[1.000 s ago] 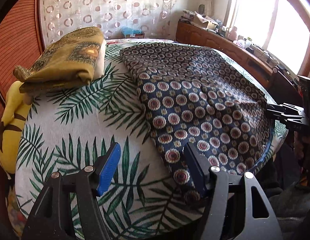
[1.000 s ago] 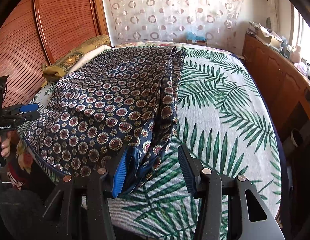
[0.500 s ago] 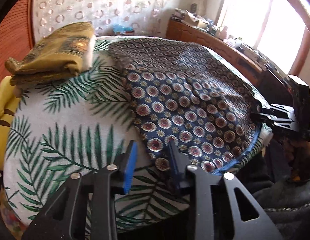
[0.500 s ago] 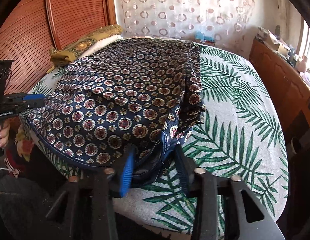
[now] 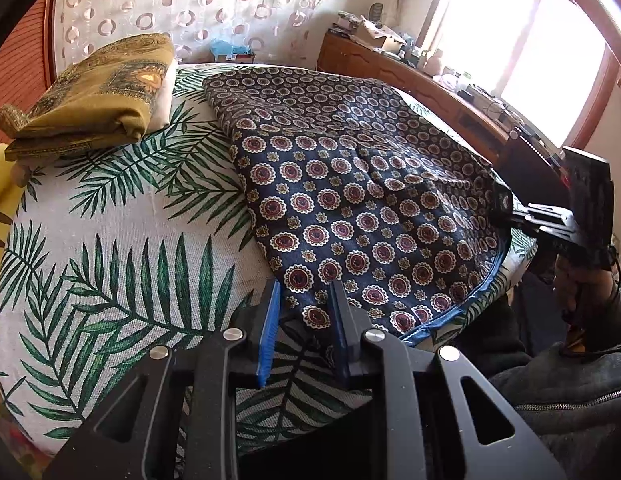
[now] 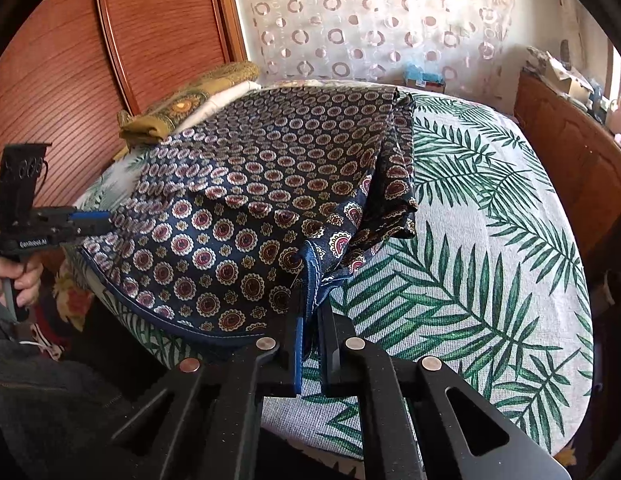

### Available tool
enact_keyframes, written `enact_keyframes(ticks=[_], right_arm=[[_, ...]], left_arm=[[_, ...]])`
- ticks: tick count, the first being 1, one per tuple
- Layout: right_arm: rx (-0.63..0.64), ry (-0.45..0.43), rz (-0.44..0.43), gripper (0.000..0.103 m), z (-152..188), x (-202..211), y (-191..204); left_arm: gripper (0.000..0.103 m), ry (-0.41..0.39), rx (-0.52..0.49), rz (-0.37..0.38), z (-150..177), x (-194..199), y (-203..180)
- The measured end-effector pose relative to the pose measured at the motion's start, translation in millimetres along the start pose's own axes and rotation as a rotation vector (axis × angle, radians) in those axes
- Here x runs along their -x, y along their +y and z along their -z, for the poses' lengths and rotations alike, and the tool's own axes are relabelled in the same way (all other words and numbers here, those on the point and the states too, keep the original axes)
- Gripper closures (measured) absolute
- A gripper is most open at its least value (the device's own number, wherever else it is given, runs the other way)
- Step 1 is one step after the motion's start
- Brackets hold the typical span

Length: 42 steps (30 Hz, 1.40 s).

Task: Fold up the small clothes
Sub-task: 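Open both grippers and reposition them at the folded shirt's edge, then grasp the blue-trimmed shirt edge with both grippers and fold it over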

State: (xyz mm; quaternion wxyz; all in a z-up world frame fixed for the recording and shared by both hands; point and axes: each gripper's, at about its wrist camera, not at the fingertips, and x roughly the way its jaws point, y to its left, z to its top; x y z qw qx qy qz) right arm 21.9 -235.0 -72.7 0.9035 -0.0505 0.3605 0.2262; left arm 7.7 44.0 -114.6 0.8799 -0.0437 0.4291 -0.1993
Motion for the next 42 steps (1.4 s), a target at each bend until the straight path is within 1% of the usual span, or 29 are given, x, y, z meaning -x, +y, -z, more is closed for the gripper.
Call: enact_keyframes(ticks=[1,2,4,6,9,13,16,19,23,28,33,35,40,42], right_arm=[[-0.004,-0.008,-0.008,0.098,-1.1,3.4,-1.8],[-0.012,-0.02,-0.017,0.098,-2.5,6.5,-2.9],[-0.022,-0.047,-0.027,0.098,-5.9,12.6,-4.4],[-0.014,-0.078,-0.019,0.098,-12.5,20.2,-4.1],[0.003,-0.114,-0.022,0.099,-21.9,28.6,-2.0],[0.019,-0.166,-0.027,0.099,-40.7,37.7,-3.4],[0.027,-0.21,-0.022,0.099,-57.0,41.6,-6.6],[0.034,-0.232,-0.016,0.099,-72.7,37.4,-12.2],[0.046,-0.241,0.005,0.099,-98.1,22.4,-22.7],[0.041,-0.227,0.033,0.099,-123.0,-9.2,-34.3],[0.042,-0.212,0.039,0.099,-139.7,-35.8,-42.1],[0.038,-0.207,0.032,0.099,-147.6,-45.1,-44.8],[0.035,-0.181,0.026,0.099,-167.9,-74.5,-56.0],[0.029,-0.169,0.024,0.099,-171.1,-84.3,-58.9]], left_arm=[[0.101,-0.003,-0.003,0.016,0.2,0.4,-1.4],[0.101,-0.011,-0.009,0.032,-0.2,1.8,-3.4],[0.101,-0.058,-0.031,0.034,-3.8,10.0,-6.4],[0.101,-0.102,-0.007,0.044,-12.8,19.7,-2.4],[0.101,-0.159,0.003,0.027,-27.4,31.4,0.4],[0.101,-0.235,0.004,0.01,-54.3,42.5,1.7],[0.101,-0.282,0.01,-0.007,-79.2,42.0,6.0],[0.101,-0.303,0.02,-0.015,-103.3,34.2,13.0],[0.101,-0.317,0.013,-0.047,-135.6,15.7,20.1],[0.101,-0.307,0.014,-0.067,-162.6,-8.9,30.3],[0.101,-0.3,0.038,-0.074,-176.7,-25.8,43.1],[0.101,-0.289,0.038,-0.09,-181.4,-33.5,46.5],[0.101,-0.248,0.059,-0.112,-187.4,-57.2,58.3],[0.101,-0.231,0.063,-0.123,-187.5,-64.8,60.0]])
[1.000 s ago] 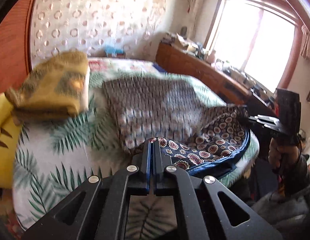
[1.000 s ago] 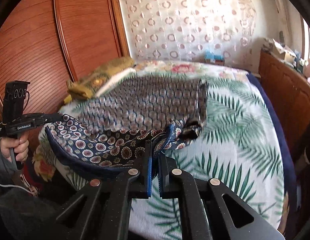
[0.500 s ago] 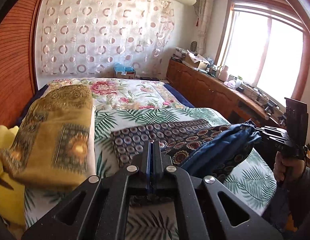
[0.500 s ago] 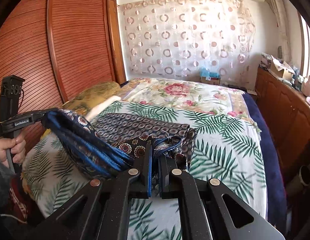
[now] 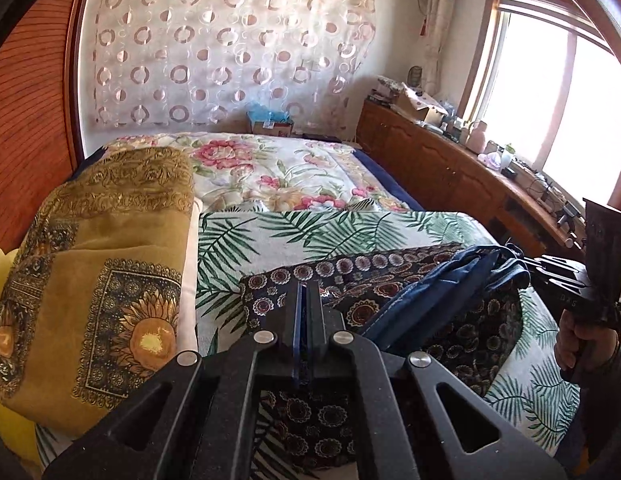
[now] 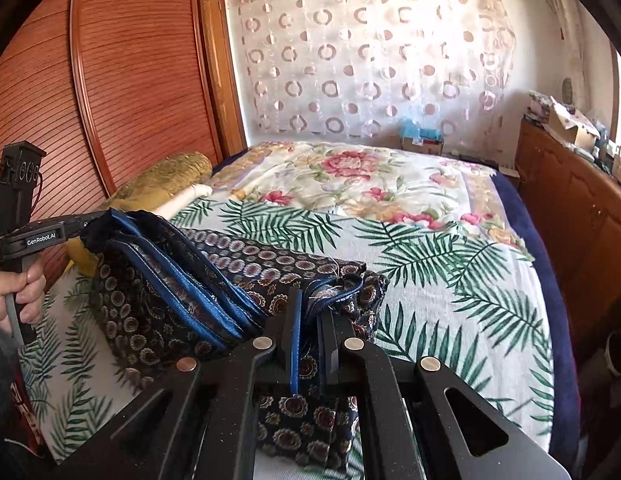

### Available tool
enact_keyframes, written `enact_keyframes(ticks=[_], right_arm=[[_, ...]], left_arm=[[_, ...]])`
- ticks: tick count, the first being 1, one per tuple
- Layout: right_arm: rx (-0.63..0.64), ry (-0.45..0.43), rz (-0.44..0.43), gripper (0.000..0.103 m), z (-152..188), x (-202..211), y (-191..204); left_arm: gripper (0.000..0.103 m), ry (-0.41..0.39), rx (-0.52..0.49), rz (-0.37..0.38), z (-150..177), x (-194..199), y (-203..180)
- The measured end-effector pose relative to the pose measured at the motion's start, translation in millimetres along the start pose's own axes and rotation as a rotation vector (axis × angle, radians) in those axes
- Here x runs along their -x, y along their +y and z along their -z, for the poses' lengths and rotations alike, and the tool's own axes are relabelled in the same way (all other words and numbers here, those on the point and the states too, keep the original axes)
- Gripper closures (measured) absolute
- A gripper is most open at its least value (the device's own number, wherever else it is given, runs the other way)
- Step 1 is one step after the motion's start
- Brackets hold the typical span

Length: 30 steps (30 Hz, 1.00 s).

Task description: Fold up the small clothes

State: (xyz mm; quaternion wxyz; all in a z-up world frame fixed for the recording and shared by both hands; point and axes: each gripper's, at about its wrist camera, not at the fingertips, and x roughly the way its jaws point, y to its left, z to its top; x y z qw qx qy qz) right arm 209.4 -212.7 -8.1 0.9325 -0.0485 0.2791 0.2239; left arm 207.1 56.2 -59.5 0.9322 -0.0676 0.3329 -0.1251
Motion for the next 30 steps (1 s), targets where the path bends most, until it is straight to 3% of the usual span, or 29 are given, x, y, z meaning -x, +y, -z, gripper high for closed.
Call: enact_keyframes(ticks=[8,11,13,16,18,20,22,23,25,30], right_arm=[[0.022,0.025,0.016,0.093,-15.0,-10.4,6.8],[0.009,0.022,0.013,0.08,-22.5,-10.5,3.4],[-0.011,0.013,0.014,0.06,-24.1,-10.4,-2.7],[-0.032,0.005,0.025,0.059,-25.0,-8.4,-10.7],[-0.039,0.003,0.032,0.059,-24.6,-7.5,-15.7],[-0.041,0.001,0.04,0.059,-20.6,-3.1,-17.6],[-0.039,0.003,0.043,0.059,-15.7,1.0,-16.9],[-0.04,0.007,0.042,0.058,-12.8,2.3,-16.8],[-0.036,0.028,0.03,0.058,-7.5,0.9,-14.3],[-0.002,0.069,0.016,0.058,-9.2,-5.7,-11.5]], left_arm=[[0.101,-0.021,0.014,-0.045,-4.1,-6.2,0.9],[0.101,-0.033,0.0,-0.05,-8.2,-4.3,1.2],[0.101,-0.035,-0.008,-0.049,-11.1,-3.6,1.7],[0.1,-0.044,-0.016,-0.055,-15.7,-2.2,2.5],[0.089,-0.052,-0.011,-0.047,-18.2,0.7,4.3],[0.056,-0.073,-0.009,-0.041,-19.1,4.7,5.5],[0.046,-0.078,-0.014,-0.021,-19.1,6.9,5.6],[0.036,-0.068,-0.014,-0.007,-18.2,6.1,5.1],[0.03,-0.052,-0.016,0.014,-15.1,3.0,1.8],[0.029,0.01,-0.038,-0.005,-4.0,-12.4,-4.9]])
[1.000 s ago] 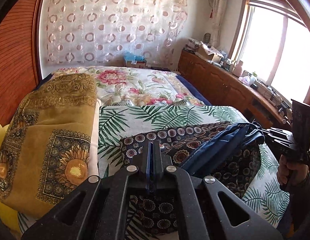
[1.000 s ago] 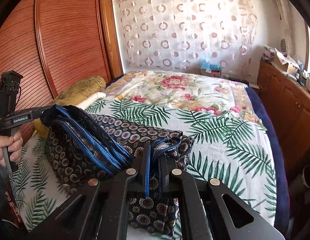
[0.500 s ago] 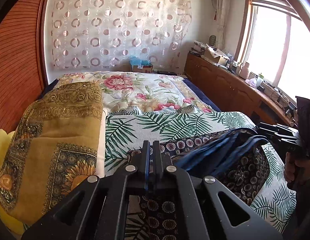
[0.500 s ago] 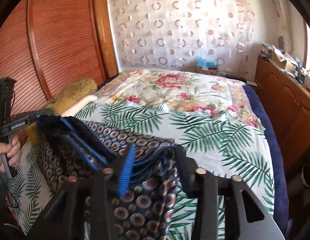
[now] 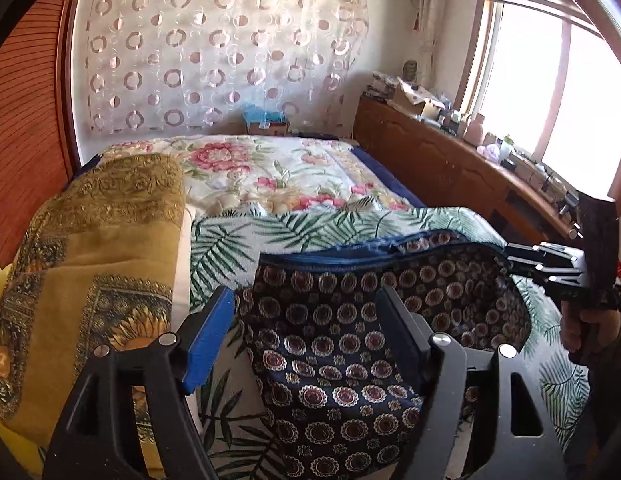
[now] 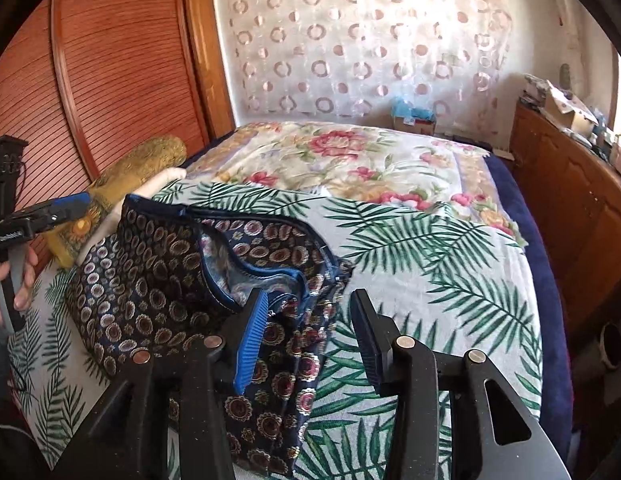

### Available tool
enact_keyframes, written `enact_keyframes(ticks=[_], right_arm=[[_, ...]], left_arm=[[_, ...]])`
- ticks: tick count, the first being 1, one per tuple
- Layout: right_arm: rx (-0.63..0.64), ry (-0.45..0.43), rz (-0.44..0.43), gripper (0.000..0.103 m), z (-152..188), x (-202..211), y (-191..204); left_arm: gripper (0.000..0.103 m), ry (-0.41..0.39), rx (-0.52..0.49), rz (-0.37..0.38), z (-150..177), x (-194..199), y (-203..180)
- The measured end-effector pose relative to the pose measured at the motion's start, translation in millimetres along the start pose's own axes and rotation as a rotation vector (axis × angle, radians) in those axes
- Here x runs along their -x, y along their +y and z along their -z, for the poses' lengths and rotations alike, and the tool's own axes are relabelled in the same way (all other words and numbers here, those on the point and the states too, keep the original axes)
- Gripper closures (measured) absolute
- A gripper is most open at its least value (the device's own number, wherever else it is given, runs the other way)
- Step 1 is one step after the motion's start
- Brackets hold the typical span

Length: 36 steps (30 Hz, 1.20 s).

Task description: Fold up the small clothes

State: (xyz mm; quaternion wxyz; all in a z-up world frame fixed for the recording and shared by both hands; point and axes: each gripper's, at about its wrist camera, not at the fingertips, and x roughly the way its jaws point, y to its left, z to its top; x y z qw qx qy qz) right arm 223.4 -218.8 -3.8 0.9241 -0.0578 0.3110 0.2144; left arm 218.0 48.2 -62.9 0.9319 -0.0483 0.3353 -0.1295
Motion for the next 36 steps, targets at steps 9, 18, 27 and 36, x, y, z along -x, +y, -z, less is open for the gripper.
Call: enact_keyframes(ticks=[9,18,27,36], right_arm=[[-0.007,-0.032,0.035,0.058,3.0,21.8,-12.2],[0.022,0.035,-0.03,0.058,10.2,17.0,-9.9],[0.063,0.047,-0.123,0.083,-15.8,-9.1,0.7],[0.019,-0.024,0.001,0.101,-28.5,-15.5,-14.3]], left_arm=[[0.029,0.088,-0.002,-0.022,13.3,-26.7,3.1],[0.029,0.125,0.009,-0.051,20.5,-38.4,7.2],[0.031,0.15,-0.01,-0.016,7.2,-51.4,8.3],[0.086,0.178,-0.013,-0.025,-1.4,-64.9,16.0]])
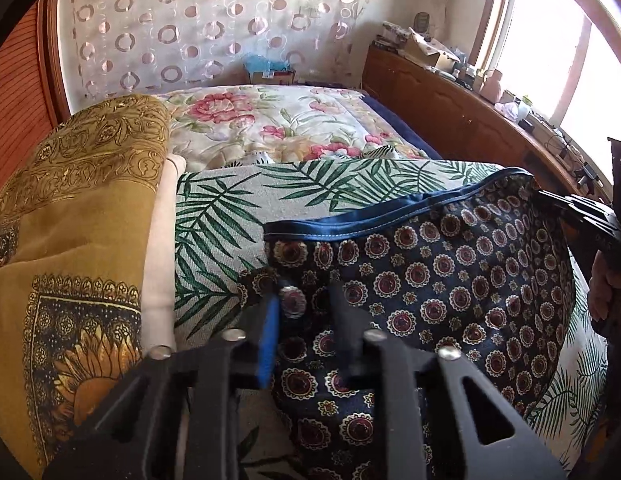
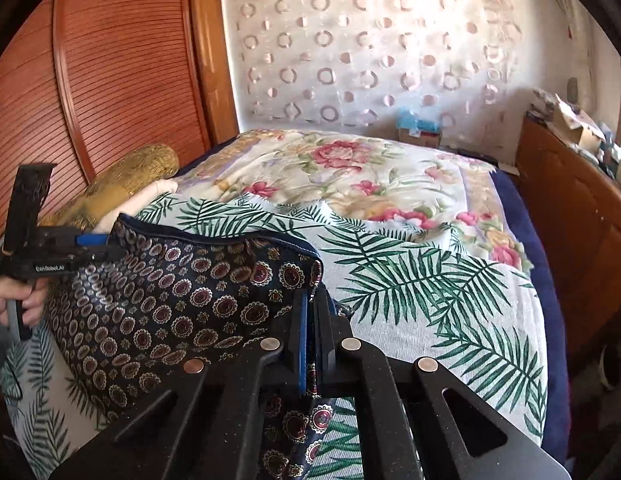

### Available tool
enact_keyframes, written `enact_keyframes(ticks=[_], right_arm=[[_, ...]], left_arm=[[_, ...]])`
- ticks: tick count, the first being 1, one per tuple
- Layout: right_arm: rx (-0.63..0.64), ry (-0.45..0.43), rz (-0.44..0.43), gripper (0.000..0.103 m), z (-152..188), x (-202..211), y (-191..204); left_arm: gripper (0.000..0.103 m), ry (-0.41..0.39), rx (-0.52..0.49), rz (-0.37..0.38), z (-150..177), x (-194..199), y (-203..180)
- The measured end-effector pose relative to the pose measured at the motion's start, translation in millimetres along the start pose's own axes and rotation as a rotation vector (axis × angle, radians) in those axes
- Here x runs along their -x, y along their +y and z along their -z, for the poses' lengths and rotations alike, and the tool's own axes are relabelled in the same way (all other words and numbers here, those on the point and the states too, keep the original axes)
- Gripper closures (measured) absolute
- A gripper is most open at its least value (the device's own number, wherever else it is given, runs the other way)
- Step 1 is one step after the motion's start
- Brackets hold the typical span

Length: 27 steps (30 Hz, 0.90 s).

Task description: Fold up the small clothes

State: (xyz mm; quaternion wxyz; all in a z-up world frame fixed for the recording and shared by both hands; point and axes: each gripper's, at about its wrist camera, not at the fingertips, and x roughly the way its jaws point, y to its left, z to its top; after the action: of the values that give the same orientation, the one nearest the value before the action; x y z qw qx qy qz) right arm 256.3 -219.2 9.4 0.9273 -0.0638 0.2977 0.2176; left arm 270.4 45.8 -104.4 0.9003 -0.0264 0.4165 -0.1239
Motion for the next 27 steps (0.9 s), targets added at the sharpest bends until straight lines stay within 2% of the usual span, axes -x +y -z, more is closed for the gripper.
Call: enact_keyframes(ticks=[2,5,6,8,9,10,11,12,15,20,25,27], right_arm=[[0.003,0.008,0.007,0.101,1.2,-1.6,0.7],[-0.003,0.032,0.023,0.101,4.1,-3.6,3.8],[-0.005,0.039,0.028,0.098,4.9,-3.8,4.5],[-0.002,0.046,0.024,0.083,4.3,-3.4,7.5],[0.0,0.051,0.015,0.067,2.2,-1.9,9.3],[0.001,0.061,0.01,0.056,3.3,-2.7,10.3],[0.002,0.071,0.009,0.053,0.6,-4.1,10.1],[0.003,0.081,0.009,0.05,1.0,-6.1,9.8],[-0.004,0.135,0.015,0.039,3.9,-19.6,7.9],[-0.068,0.157,-0.015,0.038,3.7,-29.7,-1.3],[-0.05,0.157,-0.061,0.038,1.5,-31.2,1.0],[-0.016,0.16,-0.066,0.047,2.8,-31.9,5.2]], left_arm=[[0.092,-0.014,0.001,-0.007,0.3,2.6,1.9],[0.093,-0.023,0.001,-0.04,0.7,5.7,4.4],[0.093,-0.019,0.006,-0.039,0.8,5.4,5.6],[0.089,-0.007,0.021,-0.04,1.0,4.1,9.0],[0.086,0.001,0.023,-0.041,1.5,3.4,9.7],[0.077,0.007,0.02,-0.039,2.1,2.5,9.8],[0.064,0.013,0.017,-0.03,2.3,1.5,9.4],[0.06,0.019,0.015,-0.026,3.2,0.6,9.1],[0.059,0.036,-0.001,-0.033,4.6,-2.1,6.5],[0.056,0.049,-0.001,-0.034,6.0,-5.2,7.8],[0.053,0.046,-0.001,-0.04,4.6,-7.4,6.3],[0.053,0.042,-0.001,-0.044,4.8,-7.0,6.2]])
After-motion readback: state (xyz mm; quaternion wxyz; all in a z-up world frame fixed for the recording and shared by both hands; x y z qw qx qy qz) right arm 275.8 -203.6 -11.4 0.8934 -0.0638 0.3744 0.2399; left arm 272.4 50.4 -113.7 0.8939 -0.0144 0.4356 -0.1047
